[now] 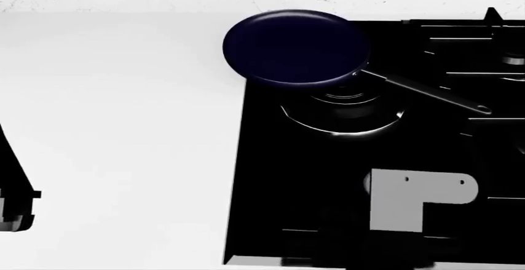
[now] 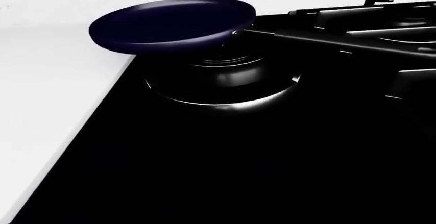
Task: Turn off the left burner of the stove.
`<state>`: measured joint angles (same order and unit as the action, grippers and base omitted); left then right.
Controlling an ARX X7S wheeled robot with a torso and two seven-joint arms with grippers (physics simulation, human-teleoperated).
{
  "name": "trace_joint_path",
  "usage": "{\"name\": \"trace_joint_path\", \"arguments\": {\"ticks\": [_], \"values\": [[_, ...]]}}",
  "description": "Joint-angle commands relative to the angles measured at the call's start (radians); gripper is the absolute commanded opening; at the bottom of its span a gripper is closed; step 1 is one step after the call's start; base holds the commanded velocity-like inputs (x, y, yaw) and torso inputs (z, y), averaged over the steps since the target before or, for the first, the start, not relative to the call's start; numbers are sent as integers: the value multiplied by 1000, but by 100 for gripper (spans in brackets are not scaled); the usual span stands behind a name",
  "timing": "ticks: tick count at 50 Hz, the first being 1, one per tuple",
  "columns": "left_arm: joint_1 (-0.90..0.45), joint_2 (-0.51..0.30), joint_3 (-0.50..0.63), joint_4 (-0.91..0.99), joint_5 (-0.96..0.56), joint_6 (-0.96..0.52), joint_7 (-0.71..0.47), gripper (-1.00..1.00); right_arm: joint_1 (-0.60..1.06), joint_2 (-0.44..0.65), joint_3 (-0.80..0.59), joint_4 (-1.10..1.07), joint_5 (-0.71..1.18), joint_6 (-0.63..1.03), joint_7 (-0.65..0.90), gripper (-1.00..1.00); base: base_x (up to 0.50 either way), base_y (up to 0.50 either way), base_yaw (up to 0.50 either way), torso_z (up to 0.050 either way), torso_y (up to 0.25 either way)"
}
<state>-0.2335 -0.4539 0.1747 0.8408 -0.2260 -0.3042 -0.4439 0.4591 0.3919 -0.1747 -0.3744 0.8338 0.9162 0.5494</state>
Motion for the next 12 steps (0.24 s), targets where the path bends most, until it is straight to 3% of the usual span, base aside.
{"name": "trace_joint_path", "arguments": {"ticks": [1, 12], "values": [[4, -3, -4, 0, -6, 5, -2, 100, 5, -9, 45, 40, -177, -20, 90, -100, 18, 0, 0, 0, 0], [-3, 2, 8, -12, 4, 15, -5, 100, 16, -14, 37, 37, -200, 2, 143, -100, 8, -1, 1, -1, 0]]}}
